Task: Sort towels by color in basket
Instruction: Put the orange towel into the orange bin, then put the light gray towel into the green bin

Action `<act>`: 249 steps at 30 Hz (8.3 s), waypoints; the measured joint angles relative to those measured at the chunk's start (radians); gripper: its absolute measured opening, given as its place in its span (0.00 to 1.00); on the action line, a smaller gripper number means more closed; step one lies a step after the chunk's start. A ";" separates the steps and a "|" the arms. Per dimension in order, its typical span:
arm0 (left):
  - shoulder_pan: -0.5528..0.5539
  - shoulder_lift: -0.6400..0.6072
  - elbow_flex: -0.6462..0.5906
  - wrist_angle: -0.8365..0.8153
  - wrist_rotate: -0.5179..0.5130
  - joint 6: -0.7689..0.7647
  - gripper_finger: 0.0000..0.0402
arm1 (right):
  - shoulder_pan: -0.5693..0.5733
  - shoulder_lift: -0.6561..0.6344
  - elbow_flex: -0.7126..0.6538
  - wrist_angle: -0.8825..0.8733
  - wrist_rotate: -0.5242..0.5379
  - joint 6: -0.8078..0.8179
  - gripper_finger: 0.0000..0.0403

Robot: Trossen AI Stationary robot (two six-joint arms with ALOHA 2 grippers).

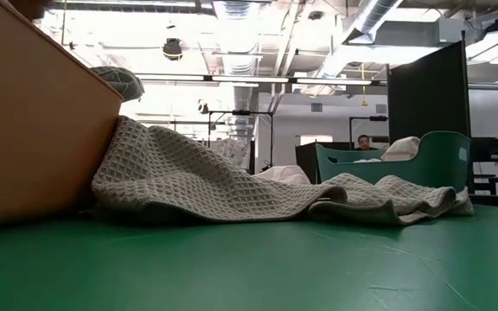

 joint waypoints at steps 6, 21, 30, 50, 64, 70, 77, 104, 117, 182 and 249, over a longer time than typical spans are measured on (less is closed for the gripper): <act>-0.021 0.001 -0.190 0.116 -0.015 -0.039 0.01 | 0.013 0.000 0.000 -0.069 0.102 0.009 0.68; -0.022 0.110 -0.367 0.382 -0.150 0.078 0.02 | -0.056 0.014 0.000 0.022 0.126 0.070 0.68; -0.016 0.169 -0.315 0.426 -0.096 0.171 0.05 | -0.042 0.014 0.000 0.009 0.119 0.089 0.68; 0.010 0.536 0.009 0.228 -0.164 0.343 0.11 | -0.033 0.011 0.097 -0.208 0.085 0.044 0.68; 0.069 0.726 -0.043 0.247 -0.172 0.310 0.43 | -0.027 0.016 0.097 -0.246 0.088 0.046 0.68; 0.073 0.664 -0.090 0.164 -0.121 0.283 0.61 | -0.004 0.016 0.097 -0.257 0.088 0.063 0.68; 0.068 0.499 -0.178 0.096 -0.031 0.201 0.64 | 0.005 0.016 0.097 -0.263 0.088 0.074 0.68; 0.065 0.153 0.098 -0.020 0.177 -0.029 0.65 | -0.043 0.023 0.097 -0.417 0.036 0.036 0.68; 0.020 0.000 0.126 -0.052 -0.207 -0.063 0.65 | 0.046 0.030 -0.142 -0.301 0.040 0.063 0.68; 0.031 0.066 0.329 -0.034 -0.580 -0.127 0.60 | -0.007 0.253 -0.095 -0.117 -0.034 -0.119 0.69; 0.031 -0.090 0.329 -0.067 -0.713 -0.074 0.60 | -0.073 -0.269 0.277 -0.604 0.933 -0.229 0.04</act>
